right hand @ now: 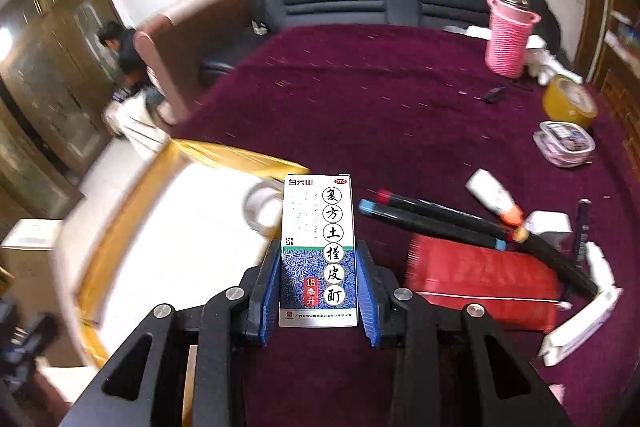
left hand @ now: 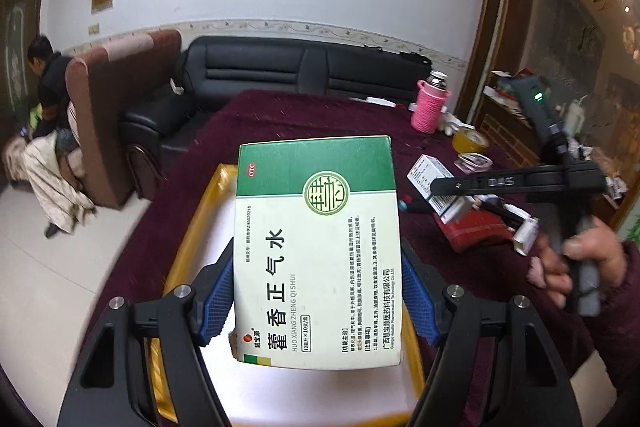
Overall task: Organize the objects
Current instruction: 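Lower both boxes into the yellow-rimmed tray and open both grippers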
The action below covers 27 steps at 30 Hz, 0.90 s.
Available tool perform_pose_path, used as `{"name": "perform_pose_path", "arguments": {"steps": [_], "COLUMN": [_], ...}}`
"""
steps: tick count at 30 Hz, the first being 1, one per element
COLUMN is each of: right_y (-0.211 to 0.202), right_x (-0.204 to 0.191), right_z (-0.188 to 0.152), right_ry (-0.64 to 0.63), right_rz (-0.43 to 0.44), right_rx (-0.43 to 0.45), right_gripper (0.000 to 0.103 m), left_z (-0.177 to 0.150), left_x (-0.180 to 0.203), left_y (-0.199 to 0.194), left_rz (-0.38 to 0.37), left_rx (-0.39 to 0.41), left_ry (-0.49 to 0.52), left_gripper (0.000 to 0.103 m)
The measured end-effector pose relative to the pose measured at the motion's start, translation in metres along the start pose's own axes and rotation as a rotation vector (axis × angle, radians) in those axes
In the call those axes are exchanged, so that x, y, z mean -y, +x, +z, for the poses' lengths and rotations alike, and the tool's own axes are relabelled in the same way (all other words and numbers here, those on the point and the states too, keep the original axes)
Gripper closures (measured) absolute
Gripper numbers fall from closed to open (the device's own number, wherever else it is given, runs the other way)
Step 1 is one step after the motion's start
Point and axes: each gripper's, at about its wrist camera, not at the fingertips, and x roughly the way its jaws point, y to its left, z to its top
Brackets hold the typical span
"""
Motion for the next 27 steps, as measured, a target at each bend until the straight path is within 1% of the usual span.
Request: {"name": "perform_pose_path", "arguments": {"steps": [2,3,6,8,11,15,19,25,27], "right_y": [0.008,0.014,0.043,0.067,0.097,0.127,0.143,0.158,0.159], "right_x": [-0.014,-0.020,-0.037,-0.044,-0.054,-0.064,-0.071,-0.066,-0.063], "right_z": [0.011,0.015,0.024,0.026,0.028,0.028,0.031,0.035,0.035], "right_ry": [0.028,0.035,0.079,0.119,0.134,0.127,0.095,0.094,0.103], "right_rz": [0.064,0.079,0.131,0.156,0.156,0.135,0.085,0.071,0.079], "right_rx": [-0.011,-0.016,-0.046,-0.070,-0.101,-0.128,-0.125,-0.134,-0.136], "right_gripper": [0.066,0.066,0.066,0.065,0.065,0.065,0.065,0.065,0.065], "left_z": [0.013,0.019,0.030,0.030,0.025,0.021,0.022,0.026,0.026], "left_x": [-0.003,-0.008,-0.028,-0.043,-0.069,-0.090,-0.095,-0.096,-0.095], "left_y": [0.013,0.024,0.060,0.084,0.119,0.150,0.169,0.181,0.182], "left_rz": [0.030,0.036,0.013,0.033,0.033,0.045,0.038,0.014,0.006], "left_rx": [-0.010,-0.027,-0.100,-0.143,-0.207,-0.253,-0.273,-0.275,-0.277], "left_ry": [0.012,0.004,-0.061,-0.095,-0.171,-0.217,-0.245,-0.262,-0.264], "left_gripper": [0.031,0.031,0.031,0.031,0.031,0.031,0.031,0.030,0.030]}}
